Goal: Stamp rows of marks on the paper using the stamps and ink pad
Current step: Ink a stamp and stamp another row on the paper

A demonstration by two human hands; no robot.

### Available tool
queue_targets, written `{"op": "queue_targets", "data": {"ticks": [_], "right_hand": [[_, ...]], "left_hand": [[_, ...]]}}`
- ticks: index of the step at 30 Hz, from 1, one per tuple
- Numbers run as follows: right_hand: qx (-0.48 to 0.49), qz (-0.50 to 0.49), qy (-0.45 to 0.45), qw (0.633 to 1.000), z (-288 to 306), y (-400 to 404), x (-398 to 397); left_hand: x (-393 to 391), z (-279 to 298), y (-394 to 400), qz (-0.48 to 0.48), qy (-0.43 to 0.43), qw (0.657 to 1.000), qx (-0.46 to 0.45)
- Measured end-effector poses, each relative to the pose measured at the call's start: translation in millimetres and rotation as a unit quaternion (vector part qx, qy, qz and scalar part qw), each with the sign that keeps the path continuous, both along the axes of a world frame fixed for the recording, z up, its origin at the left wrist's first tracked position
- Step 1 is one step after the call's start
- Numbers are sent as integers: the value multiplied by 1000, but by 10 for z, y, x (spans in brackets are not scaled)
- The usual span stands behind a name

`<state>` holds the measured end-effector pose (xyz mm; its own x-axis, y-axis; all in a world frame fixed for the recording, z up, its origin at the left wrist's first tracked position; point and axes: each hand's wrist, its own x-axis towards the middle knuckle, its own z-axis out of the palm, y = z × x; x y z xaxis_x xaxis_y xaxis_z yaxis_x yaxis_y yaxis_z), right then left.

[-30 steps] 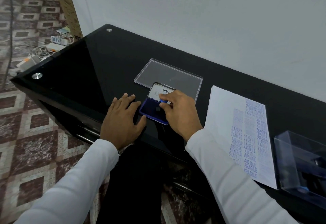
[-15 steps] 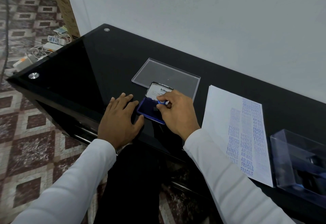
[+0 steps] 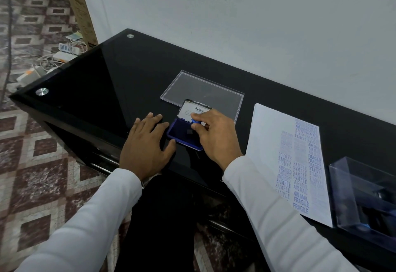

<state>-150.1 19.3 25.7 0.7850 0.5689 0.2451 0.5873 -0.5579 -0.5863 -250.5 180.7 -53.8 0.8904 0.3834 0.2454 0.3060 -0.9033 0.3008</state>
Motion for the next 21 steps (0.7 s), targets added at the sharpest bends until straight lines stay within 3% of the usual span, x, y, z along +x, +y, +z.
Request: {"op": "queue_targets", "data": {"ticks": [21], "right_hand": [[-19,10,19,1000,100,-8,-4]], "left_hand": [[-4,9,-1,4,6,1000,2]]}}
